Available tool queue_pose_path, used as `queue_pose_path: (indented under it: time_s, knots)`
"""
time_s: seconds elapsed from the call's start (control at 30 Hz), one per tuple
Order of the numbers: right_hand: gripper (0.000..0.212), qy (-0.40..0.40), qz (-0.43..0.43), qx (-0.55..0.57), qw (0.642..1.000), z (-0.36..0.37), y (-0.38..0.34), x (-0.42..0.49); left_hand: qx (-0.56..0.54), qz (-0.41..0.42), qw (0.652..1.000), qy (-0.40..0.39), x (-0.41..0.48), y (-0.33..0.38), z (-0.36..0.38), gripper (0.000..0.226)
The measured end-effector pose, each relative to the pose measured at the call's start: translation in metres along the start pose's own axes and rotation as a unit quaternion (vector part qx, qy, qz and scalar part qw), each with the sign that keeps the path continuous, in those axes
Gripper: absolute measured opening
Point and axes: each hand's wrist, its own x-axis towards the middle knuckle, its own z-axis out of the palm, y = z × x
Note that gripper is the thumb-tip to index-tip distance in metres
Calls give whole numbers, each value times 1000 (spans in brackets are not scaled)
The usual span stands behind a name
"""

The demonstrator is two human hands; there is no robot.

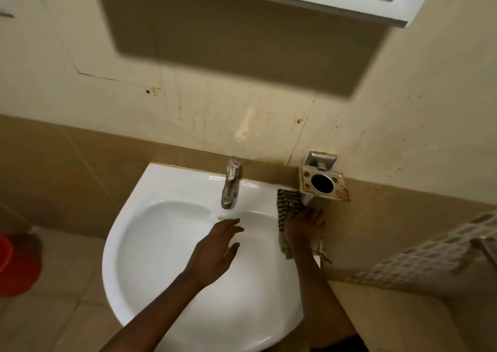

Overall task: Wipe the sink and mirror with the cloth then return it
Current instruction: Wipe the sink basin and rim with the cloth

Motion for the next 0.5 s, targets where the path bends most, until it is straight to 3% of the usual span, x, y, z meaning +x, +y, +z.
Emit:
queue_pose_path:
  time_s: [0.1,0.23,0.33,0.43,0.5]
  knots:
    - [56,42,-3,-1,999,6,-37,7,12,2,1000,25,-1,-8,-16,52]
    - [64,32,6,47,998,24,-90,-6,42,15,997,57,-1,-17,-27,38]
    - [62,-4,-73,50,996,40,-126,-29,60,23,995,71,-3,-19,-35,31]
    - [77,-44,-110,72,990,46,-137,-38,63,18,994,92,-4,-20,-49,28]
    - [62,-21,-135,85,987,46,-125,-37,63,12,992,107,-5,-23,-59,28]
